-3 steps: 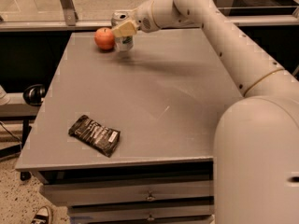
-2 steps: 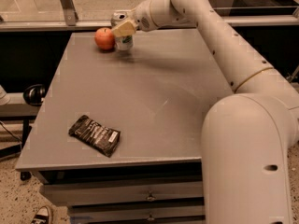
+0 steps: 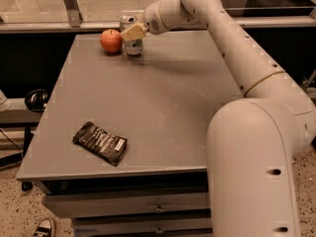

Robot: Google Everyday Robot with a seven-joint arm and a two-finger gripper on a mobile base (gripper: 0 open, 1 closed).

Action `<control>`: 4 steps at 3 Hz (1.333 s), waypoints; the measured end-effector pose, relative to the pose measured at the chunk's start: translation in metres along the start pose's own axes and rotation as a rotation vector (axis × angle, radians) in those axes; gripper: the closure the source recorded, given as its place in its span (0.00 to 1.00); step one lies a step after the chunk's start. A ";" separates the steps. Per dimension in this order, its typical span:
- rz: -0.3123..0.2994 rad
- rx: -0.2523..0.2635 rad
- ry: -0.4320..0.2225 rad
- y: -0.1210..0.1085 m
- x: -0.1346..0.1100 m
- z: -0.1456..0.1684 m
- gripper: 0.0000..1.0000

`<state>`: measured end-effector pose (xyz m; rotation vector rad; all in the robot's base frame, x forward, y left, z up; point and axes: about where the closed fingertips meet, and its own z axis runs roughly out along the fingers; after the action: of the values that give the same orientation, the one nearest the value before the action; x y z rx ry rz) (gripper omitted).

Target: Move 7up can near apple

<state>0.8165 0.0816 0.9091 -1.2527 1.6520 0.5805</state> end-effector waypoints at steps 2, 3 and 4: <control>-0.009 -0.037 0.018 0.008 0.004 -0.004 0.00; -0.007 -0.058 0.016 0.015 0.004 -0.018 0.00; -0.005 -0.060 0.011 0.017 0.007 -0.048 0.00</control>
Offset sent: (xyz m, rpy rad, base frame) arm -0.0155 -0.0129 0.0049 -0.0251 0.0163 0.0438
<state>0.7812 0.0457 0.9212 -1.3052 1.6504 0.6257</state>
